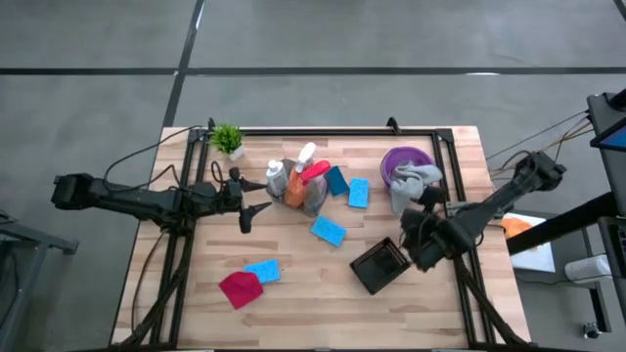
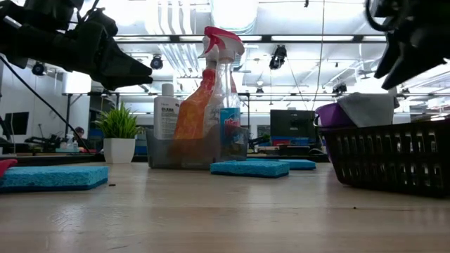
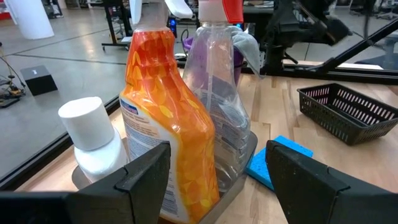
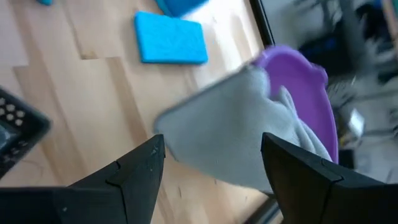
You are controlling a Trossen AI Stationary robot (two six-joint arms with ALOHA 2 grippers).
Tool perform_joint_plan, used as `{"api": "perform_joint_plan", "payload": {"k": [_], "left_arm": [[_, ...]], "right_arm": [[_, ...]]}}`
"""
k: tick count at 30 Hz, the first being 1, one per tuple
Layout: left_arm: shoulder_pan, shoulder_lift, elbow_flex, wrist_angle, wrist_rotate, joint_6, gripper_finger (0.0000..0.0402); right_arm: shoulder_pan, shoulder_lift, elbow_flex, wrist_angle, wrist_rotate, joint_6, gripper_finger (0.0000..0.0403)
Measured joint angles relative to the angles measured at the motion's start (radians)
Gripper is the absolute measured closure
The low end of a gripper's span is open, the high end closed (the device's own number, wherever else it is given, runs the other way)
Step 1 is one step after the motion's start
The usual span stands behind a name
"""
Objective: Pick & Place Kitchen Items
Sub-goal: Put the gray microfiber towel into the purple bucket
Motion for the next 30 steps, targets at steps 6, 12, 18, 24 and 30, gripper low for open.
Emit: {"api": "perform_joint_plan", "payload": {"k": [6, 12, 18, 24, 30], "left_arm": [[0.000, 0.000, 0.000, 0.001, 0.000, 0.000, 0.0138], [0.000, 0.000, 0.000, 0.001, 0.000, 0.000, 0.0138], [0.000, 0.000, 0.000, 0.001, 0.000, 0.000, 0.0138], [0.000, 0.000, 0.000, 0.000, 0.000, 0.000, 0.0138], [0.000, 0.000, 0.000, 0.000, 0.000, 0.000, 0.0138]], "right_arm": [[-0.136, -0.094, -0.004, -0.015, -0.078, -0.050, 0.0140], [-0.247, -0.115, -0.004, -0.009, -0.111, -0.180, 0.0140], [-0.306, -0.098, -0.004, 0.018, -0.161, -0.295, 0.0140], [-0.339, -0.071, -0.004, 0.050, -0.162, -0.353, 0.0140], [-0.362, -0.046, -0.004, 0.051, -0.161, -0.376, 0.0148]]}}
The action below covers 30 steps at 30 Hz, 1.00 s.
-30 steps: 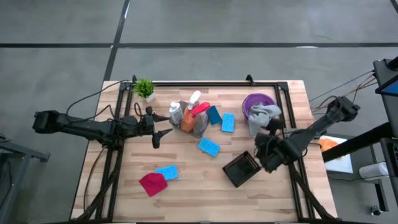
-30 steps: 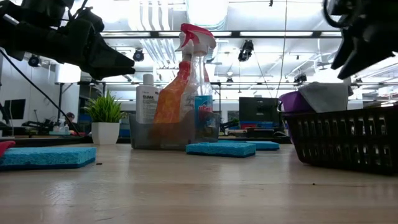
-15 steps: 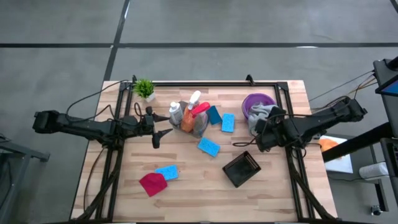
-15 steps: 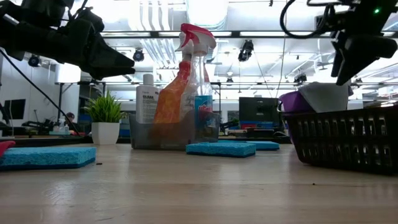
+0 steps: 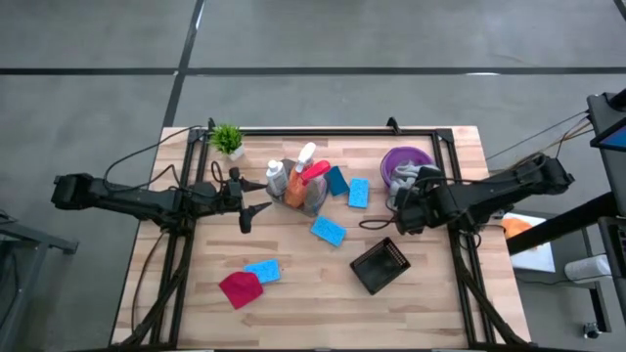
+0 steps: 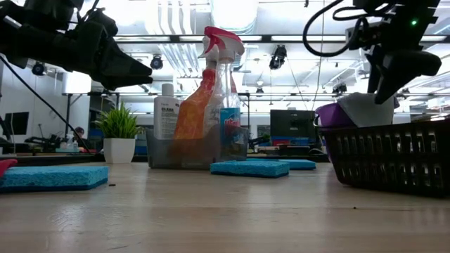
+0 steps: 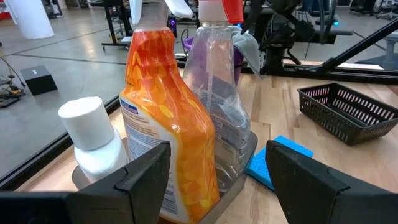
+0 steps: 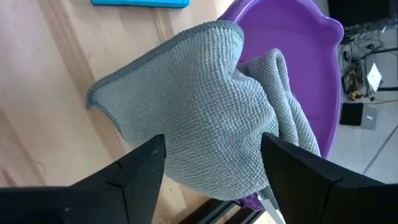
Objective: Pick & Place Kitchen Items
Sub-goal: Put the gray microfiber towel into the purple bucket
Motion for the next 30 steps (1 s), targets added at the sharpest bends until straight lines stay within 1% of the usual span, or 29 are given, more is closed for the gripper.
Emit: {"api": "perform_joint_plan", "payload": {"k": [2, 5, 12, 13, 22, 26, 30], "left_arm": [[0.000, 0.000, 0.000, 0.000, 0.000, 0.000, 0.0138], [0.000, 0.000, 0.000, 0.000, 0.000, 0.000, 0.0138], [0.000, 0.000, 0.000, 0.000, 0.000, 0.000, 0.0138], [0.000, 0.000, 0.000, 0.000, 0.000, 0.000, 0.0138], [0.000, 0.000, 0.000, 0.000, 0.000, 0.000, 0.0138], [0.000, 0.000, 0.000, 0.000, 0.000, 0.000, 0.0138], [0.000, 0.000, 0.000, 0.000, 0.000, 0.000, 0.0138]], "right_arm": [[-0.004, 0.007, 0.000, 0.000, 0.000, -0.003, 0.0166], [-0.005, 0.018, 0.004, -0.001, 0.000, -0.014, 0.0214], [-0.005, 0.003, 0.016, -0.001, 0.000, -0.037, 0.0367], [-0.005, 0.000, 0.022, -0.001, 0.000, -0.042, 0.0374], [-0.005, -0.005, 0.092, -0.006, 0.002, -0.072, 0.0384], [-0.005, -0.005, 0.133, -0.028, 0.034, -0.070, 0.0385], [-0.005, -0.005, 0.179, -0.063, 0.095, -0.055, 0.0385]]}}
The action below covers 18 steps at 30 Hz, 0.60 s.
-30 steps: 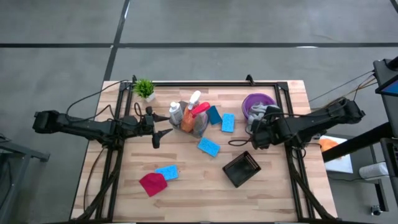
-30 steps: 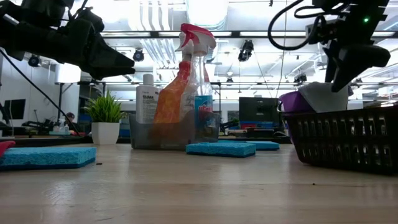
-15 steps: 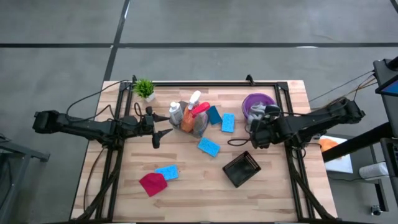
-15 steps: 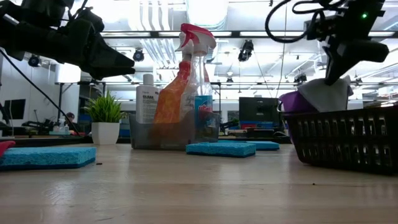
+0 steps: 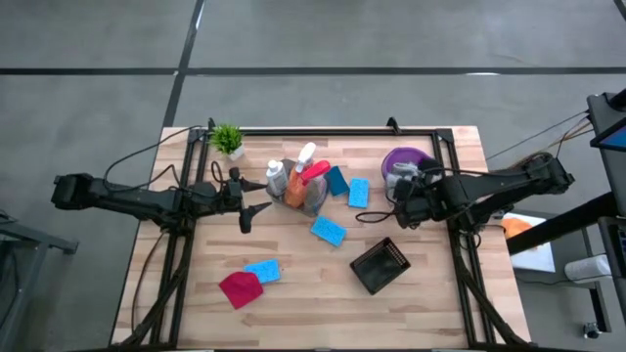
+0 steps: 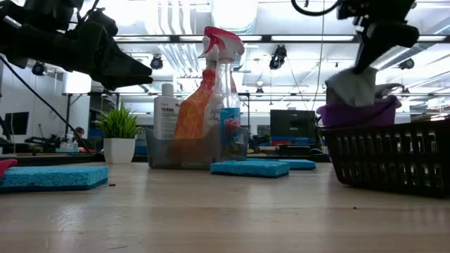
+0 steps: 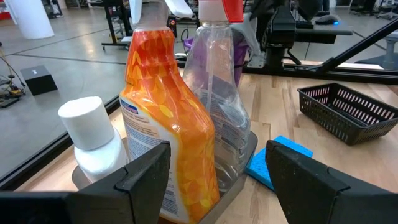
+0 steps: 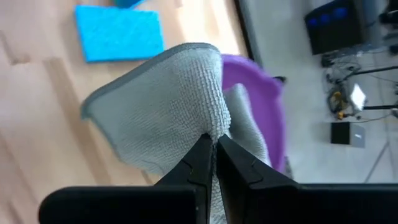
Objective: Pick & Place Kitchen Items
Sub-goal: Put the gray microfiber towel into the purple bucket
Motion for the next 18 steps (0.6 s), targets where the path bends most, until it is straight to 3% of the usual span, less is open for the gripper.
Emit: {"api": "perform_joint_plan", "payload": {"k": [8, 18], "left_arm": [[0.000, 0.000, 0.000, 0.000, 0.000, 0.000, 0.0138], [0.000, 0.000, 0.000, 0.000, 0.000, 0.000, 0.0138]], "right_arm": [[-0.050, -0.001, 0.057, -0.087, 0.074, 0.030, 0.0385], [-0.206, 0.009, 0.047, -0.110, 0.083, 0.019, 0.0385]]}}
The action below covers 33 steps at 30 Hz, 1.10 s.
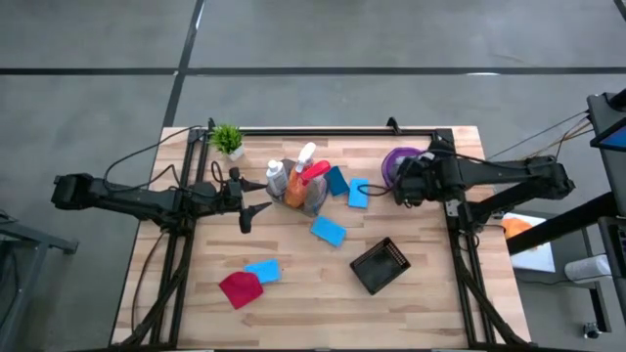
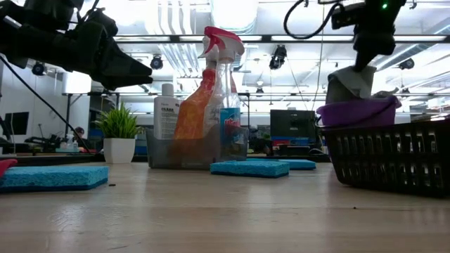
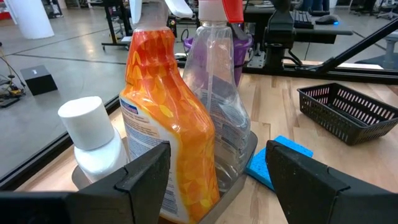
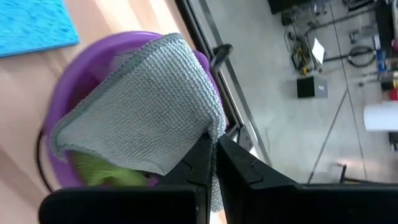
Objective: Pick & Place Kitchen Items
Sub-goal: Put the gray microfiber towel into the purple bucket
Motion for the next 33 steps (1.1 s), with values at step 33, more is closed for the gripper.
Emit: {"api": "perform_joint_plan", "payload": {"k": [33], "left_arm": [[0.000, 0.000, 0.000, -0.005, 0.000, 0.000, 0.0138]], "right_arm": [[-0.303, -0.008, -0.164, 0.364, -0.347, -0.186, 0.0380]]}}
